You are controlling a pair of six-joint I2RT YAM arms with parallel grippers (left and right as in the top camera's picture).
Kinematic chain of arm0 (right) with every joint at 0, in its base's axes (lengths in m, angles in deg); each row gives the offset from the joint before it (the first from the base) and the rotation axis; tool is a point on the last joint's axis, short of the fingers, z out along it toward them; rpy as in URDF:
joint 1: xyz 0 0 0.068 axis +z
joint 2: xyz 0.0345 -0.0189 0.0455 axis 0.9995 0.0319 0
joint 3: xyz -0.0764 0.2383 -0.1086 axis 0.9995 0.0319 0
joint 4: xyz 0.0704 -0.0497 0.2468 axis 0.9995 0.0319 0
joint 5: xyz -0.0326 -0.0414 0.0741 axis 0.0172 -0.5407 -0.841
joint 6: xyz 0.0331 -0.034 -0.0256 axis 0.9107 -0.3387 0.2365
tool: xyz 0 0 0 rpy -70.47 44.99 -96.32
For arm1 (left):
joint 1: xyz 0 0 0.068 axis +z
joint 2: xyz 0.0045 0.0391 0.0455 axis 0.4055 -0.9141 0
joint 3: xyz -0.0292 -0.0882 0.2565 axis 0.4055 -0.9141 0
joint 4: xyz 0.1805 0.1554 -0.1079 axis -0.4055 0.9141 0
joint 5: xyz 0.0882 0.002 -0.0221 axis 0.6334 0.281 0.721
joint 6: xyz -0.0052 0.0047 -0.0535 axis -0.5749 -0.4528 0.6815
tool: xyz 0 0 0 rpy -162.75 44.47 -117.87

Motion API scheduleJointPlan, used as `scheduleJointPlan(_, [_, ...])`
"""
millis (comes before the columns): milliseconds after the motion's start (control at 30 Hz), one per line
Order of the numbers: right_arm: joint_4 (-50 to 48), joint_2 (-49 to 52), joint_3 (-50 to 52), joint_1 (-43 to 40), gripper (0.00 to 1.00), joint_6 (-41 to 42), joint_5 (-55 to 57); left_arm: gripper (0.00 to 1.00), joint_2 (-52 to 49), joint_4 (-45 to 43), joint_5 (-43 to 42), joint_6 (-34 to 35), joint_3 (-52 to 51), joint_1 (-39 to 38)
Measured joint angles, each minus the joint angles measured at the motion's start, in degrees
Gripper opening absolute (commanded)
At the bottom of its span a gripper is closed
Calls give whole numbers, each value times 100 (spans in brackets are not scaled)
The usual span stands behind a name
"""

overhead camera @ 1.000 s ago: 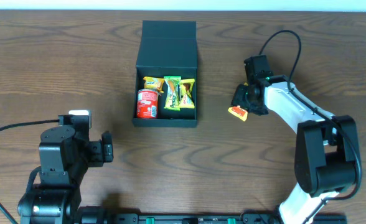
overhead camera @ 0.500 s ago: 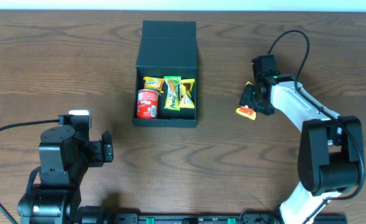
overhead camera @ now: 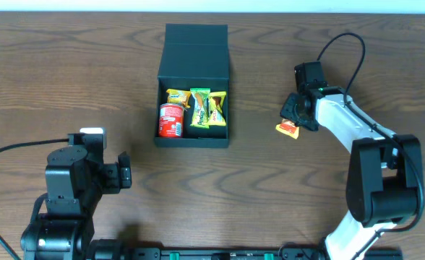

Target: Pack container

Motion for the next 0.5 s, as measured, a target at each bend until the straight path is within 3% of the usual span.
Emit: scheduleJointPlan(500, [-120,0,0,0,33,92,105,96,0,-66,44,0,0,0])
